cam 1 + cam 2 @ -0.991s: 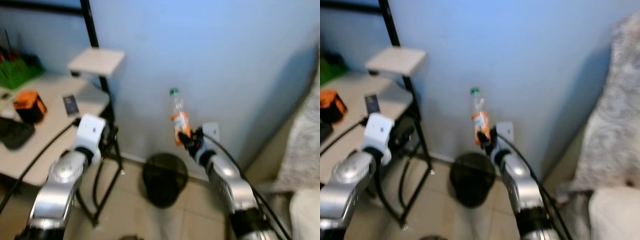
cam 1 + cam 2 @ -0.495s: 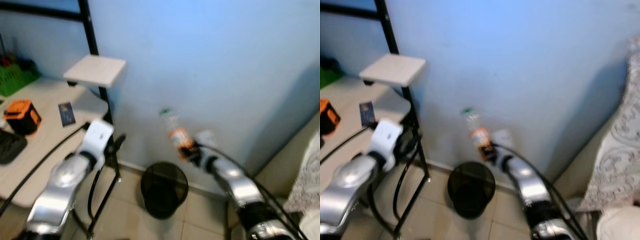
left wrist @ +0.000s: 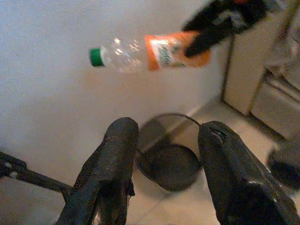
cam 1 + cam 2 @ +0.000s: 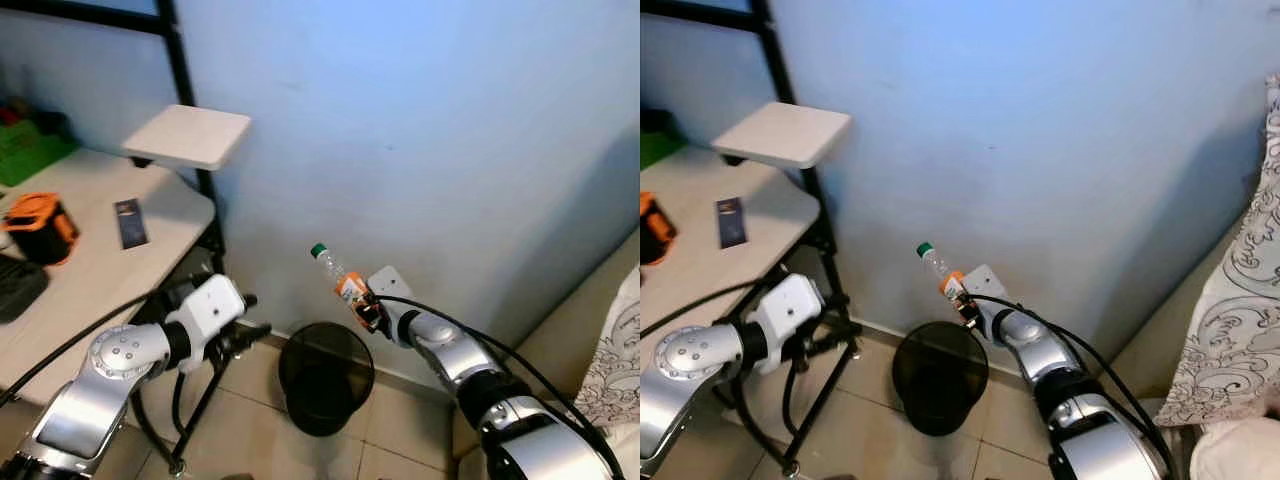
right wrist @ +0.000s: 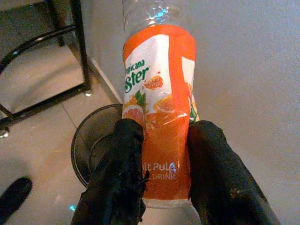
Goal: Clean up the room
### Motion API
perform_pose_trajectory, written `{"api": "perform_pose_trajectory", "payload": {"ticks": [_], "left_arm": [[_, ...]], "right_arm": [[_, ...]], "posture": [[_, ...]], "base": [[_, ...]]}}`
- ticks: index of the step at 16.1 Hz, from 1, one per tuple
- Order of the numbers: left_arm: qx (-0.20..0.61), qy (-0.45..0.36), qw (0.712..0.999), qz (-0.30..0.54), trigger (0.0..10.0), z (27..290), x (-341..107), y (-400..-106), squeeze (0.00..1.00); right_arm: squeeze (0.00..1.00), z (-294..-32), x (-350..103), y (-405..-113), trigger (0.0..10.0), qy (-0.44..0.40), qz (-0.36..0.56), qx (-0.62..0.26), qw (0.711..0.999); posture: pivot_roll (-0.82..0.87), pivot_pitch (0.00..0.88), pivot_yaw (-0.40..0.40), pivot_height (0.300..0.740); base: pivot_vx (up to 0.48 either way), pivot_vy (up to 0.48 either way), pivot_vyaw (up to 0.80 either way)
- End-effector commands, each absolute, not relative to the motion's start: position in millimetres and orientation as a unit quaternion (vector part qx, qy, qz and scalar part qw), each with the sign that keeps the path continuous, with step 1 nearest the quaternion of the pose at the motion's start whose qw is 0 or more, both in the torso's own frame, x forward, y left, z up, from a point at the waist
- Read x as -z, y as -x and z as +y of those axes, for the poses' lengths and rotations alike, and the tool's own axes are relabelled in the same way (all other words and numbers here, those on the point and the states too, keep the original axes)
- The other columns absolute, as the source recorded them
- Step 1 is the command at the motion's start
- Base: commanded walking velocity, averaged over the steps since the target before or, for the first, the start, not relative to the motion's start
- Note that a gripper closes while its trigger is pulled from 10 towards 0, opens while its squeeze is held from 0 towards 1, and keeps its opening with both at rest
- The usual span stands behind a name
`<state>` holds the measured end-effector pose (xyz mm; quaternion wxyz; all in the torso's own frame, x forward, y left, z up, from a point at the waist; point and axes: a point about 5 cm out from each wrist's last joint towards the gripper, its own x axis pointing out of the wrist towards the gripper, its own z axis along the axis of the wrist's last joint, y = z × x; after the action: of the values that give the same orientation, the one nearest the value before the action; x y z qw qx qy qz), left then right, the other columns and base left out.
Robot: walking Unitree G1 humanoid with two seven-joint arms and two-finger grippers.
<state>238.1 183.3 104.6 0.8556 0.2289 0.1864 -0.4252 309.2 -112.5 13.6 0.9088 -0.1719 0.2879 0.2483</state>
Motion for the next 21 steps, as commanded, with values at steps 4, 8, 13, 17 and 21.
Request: {"api": "perform_pose_trajectory", "payload": {"ticks": [4,8,13,17,21], "left_arm": [[0.447,-0.241,0.839,0.197,10.0,190,-106,-239,0.00],[0.450,-0.238,0.839,0.192,10.0,193,-112,-243,0.00],[0.448,-0.232,0.842,0.189,10.0,193,-115,-244,0.00],[0.445,-0.230,0.845,0.189,10.0,193,-115,-242,0.00],[0.431,-0.218,0.855,0.187,10.0,189,-111,-239,0.00]], "right_arm": [[0.00,-112,-12,-314,10.0,0.188,0.304,-0.220,0.908],[0.55,-104,-9,-312,10.0,0.184,0.318,-0.224,0.903],[1.00,-94,-5,-308,10.0,0.173,0.328,-0.241,0.897],[1.00,-91,1,-301,10.0,0.158,0.339,-0.243,0.895],[1.00,-100,3,-299,10.0,0.111,0.334,-0.215,0.911]], "posture": [[0.07,0.000,-0.047,0.740],[0.07,0.000,-0.048,0.740],[0.08,0.000,-0.051,0.740],[0.09,0.000,-0.054,0.740],[0.08,0.000,-0.050,0.740]], "base": [[0.000,0.000,0.00],[0.000,0.000,0.00],[0.000,0.000,0.00],[0.000,0.000,0.00],[0.000,0.000,0.00]]}}
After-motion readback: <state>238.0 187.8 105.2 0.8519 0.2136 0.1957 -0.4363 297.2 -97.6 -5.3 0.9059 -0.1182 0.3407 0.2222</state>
